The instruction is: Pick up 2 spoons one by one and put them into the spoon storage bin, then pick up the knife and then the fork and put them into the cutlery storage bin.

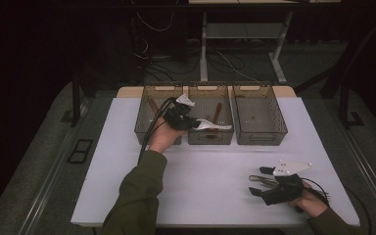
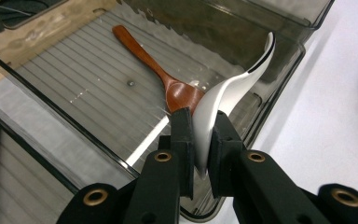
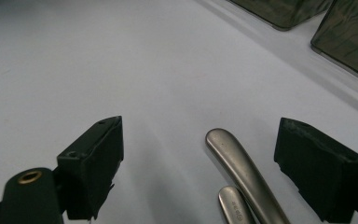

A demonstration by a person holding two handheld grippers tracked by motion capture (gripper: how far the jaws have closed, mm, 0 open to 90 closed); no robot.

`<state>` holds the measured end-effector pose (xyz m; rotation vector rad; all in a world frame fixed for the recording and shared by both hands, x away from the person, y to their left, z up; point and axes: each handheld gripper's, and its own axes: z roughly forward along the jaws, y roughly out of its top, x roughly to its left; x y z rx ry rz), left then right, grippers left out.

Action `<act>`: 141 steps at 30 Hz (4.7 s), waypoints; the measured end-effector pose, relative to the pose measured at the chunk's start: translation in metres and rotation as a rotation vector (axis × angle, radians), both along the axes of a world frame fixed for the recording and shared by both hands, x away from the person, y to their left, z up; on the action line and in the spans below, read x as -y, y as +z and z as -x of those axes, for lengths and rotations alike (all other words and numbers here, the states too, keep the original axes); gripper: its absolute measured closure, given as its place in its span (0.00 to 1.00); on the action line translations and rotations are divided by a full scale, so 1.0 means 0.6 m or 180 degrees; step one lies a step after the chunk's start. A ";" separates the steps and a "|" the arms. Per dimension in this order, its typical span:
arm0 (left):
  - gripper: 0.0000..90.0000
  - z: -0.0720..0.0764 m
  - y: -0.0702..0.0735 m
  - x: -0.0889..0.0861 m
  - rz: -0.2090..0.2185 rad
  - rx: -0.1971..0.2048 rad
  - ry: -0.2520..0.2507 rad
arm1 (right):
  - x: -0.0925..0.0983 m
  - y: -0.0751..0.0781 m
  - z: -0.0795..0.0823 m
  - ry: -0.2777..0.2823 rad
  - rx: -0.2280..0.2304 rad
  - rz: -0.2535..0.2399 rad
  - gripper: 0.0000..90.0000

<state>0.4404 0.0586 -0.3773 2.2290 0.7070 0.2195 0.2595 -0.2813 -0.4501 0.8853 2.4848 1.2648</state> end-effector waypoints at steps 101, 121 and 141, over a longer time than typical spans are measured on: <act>0.00 0.273 -0.104 -0.156 0.0483 0.0116 0.0083 | 0.035 0.031 -0.016 -0.0139 0.0059 0.0113 0.15; 0.00 0.274 -0.104 -0.157 0.0489 0.0110 0.0068 | 0.095 0.054 -0.029 -0.0049 -0.0105 0.0251 0.19; 0.00 0.274 -0.105 -0.155 0.0490 0.0099 0.0056 | 0.128 0.072 -0.045 0.0138 -0.0346 0.0651 0.55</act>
